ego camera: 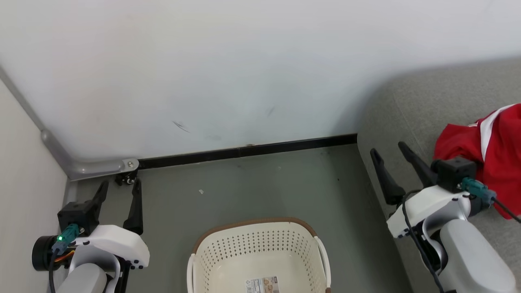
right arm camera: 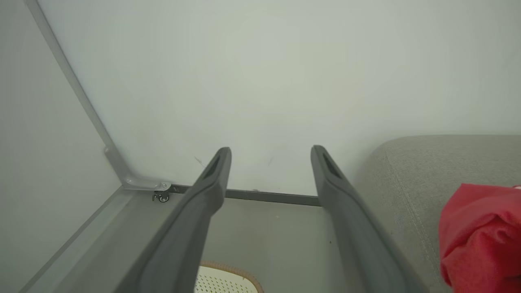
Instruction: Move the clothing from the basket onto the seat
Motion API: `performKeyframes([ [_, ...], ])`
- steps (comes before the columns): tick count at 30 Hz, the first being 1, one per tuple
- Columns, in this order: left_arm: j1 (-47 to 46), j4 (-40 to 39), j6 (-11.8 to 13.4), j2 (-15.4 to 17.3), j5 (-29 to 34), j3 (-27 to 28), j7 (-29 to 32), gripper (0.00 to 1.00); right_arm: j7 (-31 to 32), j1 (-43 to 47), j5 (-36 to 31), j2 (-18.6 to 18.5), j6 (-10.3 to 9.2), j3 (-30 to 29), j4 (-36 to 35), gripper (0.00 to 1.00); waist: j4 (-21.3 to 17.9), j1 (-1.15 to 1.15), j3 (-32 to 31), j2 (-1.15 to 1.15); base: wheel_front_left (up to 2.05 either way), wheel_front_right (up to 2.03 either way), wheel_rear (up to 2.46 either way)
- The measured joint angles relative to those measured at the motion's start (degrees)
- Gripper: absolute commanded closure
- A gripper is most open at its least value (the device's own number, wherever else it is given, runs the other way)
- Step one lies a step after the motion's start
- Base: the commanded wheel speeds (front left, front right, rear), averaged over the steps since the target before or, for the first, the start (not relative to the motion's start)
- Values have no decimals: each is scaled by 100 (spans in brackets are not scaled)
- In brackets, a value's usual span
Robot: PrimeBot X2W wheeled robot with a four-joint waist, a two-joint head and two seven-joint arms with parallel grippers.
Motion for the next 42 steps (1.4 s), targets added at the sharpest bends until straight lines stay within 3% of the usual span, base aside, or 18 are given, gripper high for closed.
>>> performKeyframes([
  [13, 572, -138, 250, 75, -7, 116, -35, 0, 0, 1112, -408, 315, -1, -504, -394, 0, 306, 0, -395, 0, 0, 0, 0],
  [24, 820, -307, 300, 126, -18, 116, -30, 0, 0, 1685, -592, 381, -1, -965, -754, 0, 357, 0, -611, 0, 0, 0, 0],
  [42, 1022, -617, 354, 201, -98, 54, 60, 0, 0, 2114, -722, 463, -1, -1069, -1222, 0, 359, 0, -665, 0, 0, 0, 0],
])
